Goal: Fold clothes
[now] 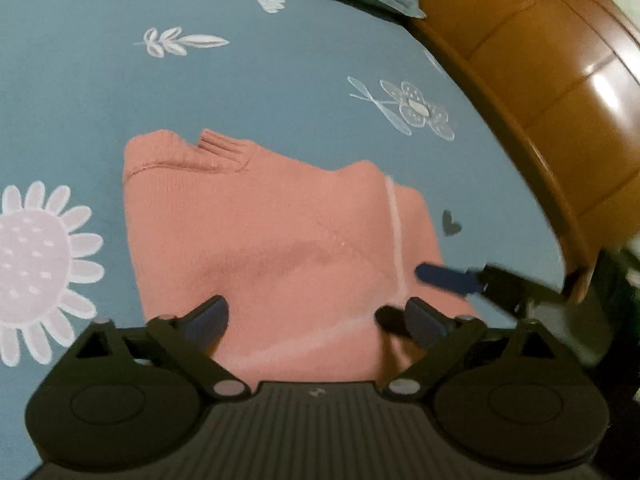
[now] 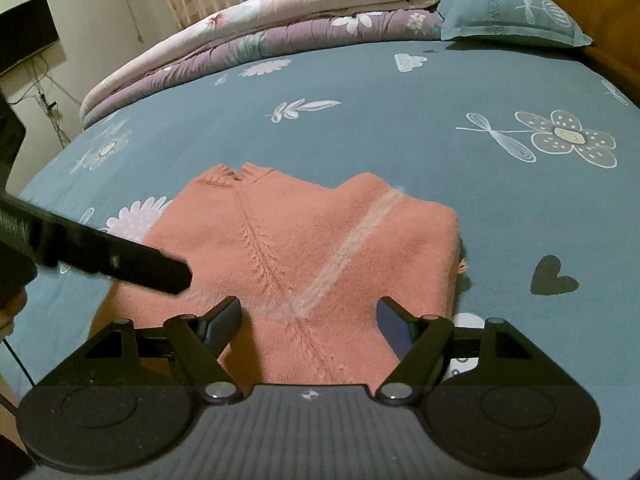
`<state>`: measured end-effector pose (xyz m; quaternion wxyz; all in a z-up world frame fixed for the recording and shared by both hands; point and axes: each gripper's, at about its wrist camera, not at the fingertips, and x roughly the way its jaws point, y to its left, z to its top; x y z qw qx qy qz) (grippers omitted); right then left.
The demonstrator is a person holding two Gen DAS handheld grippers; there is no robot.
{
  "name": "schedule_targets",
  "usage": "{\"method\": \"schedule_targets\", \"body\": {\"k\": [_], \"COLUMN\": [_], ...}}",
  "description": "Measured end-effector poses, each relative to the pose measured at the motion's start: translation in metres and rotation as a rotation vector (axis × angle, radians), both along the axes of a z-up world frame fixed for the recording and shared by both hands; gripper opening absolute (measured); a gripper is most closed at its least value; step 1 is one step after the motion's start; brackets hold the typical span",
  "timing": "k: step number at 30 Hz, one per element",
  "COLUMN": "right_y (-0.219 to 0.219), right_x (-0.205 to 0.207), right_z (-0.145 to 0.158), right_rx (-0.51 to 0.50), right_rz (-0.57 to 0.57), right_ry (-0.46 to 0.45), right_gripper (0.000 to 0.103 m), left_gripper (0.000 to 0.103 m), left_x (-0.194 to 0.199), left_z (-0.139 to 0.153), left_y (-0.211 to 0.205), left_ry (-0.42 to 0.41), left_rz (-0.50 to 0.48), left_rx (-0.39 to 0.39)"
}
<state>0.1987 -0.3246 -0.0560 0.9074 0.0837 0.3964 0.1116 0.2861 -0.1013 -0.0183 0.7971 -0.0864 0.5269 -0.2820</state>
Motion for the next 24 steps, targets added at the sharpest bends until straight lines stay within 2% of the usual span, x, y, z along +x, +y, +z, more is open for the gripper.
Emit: {"method": "schedule_targets", "body": {"k": [3, 6, 9, 16, 20, 24], "right_y": [0.004, 0.009, 0.008, 0.011, 0.008, 0.009], "right_x": [-0.006, -0.018, -0.024, -0.032, -0.038, -0.042], "right_z": [0.012, 0.024, 0.015, 0.006, 0.003, 0.0], "right_rx": [-0.037, -0.072, -0.072, -0.084, -0.067, -0.067], "right_rz": [-0.002, 0.021, 0.028, 0.022, 0.018, 0.026], "right_ry": [0.009, -0.002, 0.031, 0.007, -0.016, -0.039], "right_gripper": [0.08, 0.084, 0.086, 0.089, 0.09, 0.094], "left_gripper": [0.094, 0.095, 0.095, 0.095, 0.094, 0.094], "left_x": [0.002, 0.004, 0.011, 0.026, 0.039, 0.038], "left_z": [0.013, 0.03, 0.034, 0.009, -0.013, -0.011], "left_y": [-0.006, -0.016, -0.037, -0.095, -0.113, -0.121], "left_ry": [-0.014, -0.044, -0.062, -0.045, -0.037, -0.05], "left_rz": [-0.009, -0.057, -0.115, -0.22, -0.204, -0.212], "left_rx": [-0.004, -0.068, -0.089, -0.094, -0.043, -0.027]}}
